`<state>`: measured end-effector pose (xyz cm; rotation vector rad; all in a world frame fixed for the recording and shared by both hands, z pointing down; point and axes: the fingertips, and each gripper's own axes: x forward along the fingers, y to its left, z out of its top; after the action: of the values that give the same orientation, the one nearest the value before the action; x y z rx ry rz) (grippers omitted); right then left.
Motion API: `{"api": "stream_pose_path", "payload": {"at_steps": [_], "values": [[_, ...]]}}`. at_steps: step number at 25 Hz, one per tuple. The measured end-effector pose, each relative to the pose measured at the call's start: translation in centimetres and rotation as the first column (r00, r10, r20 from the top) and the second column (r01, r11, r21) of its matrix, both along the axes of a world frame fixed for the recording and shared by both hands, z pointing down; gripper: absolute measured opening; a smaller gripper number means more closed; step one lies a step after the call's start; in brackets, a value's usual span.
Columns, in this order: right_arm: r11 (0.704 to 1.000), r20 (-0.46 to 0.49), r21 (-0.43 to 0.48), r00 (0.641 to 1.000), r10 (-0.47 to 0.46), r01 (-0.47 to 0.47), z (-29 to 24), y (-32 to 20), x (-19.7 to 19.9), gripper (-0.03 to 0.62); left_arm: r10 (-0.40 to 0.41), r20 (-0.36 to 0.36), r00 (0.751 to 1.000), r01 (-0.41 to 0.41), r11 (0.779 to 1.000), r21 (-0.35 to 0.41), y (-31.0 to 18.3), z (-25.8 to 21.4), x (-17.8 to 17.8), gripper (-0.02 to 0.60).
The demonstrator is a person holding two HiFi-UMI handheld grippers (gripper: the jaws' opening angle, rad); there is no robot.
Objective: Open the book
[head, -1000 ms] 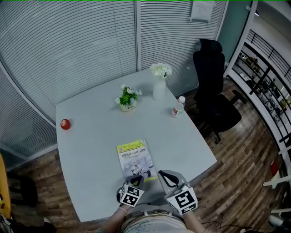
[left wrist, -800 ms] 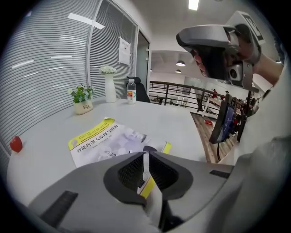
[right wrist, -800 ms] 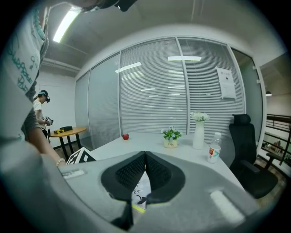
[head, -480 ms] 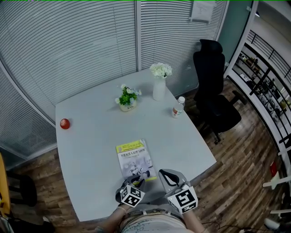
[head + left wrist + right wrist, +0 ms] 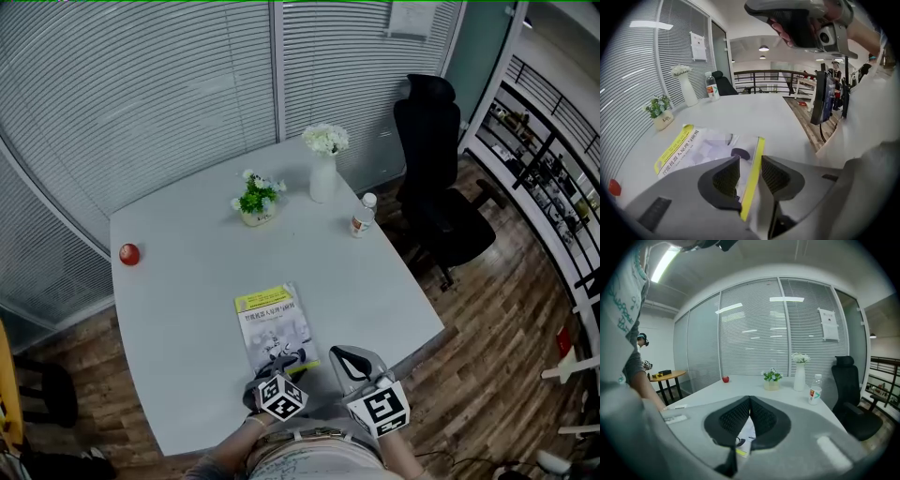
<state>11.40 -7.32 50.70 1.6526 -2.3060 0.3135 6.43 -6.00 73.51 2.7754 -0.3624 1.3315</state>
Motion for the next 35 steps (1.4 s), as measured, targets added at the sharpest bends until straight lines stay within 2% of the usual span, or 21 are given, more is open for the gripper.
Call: {"api": "stream_pose_path", "payload": {"at_steps": [8,12,17,27,35], "values": [[0.999,0.002,-0.004,0.999,0.035,-0.035,0.2,0.7,1.5,0.003,0.058,0.027,0.998,-0.059,0.998,0.028,0.2,0.3,1.5,0.16],[0.999,0.008,-0.006,0.999,0.042,-0.042,0.3,1.0,2.0,0.003,0.113,0.07,0.991,-0.117,0.991,0.062,0.4,0.9,2.0,0.16],[0.999,0.013,-0.007,0.999,0.039,-0.039,0.4,0.9,2.2,0.003,0.098,0.061,0.993,-0.099,0.995,0.024,0.3,0.9,2.0,0.16],[1.0,0.025,-0.003,0.999,0.028,-0.028,0.5,0.8,2.2,0.003,0.077,0.026,0.997,-0.079,0.995,0.06,0.0,-0.2,1.7,0.16],[1.0,0.028,-0.006,0.999,0.02,-0.02,0.8,1.1,2.0,0.003,0.051,-0.015,0.999,-0.051,0.999,0.01,0.0,-0.7,1.6,0.145]]}}
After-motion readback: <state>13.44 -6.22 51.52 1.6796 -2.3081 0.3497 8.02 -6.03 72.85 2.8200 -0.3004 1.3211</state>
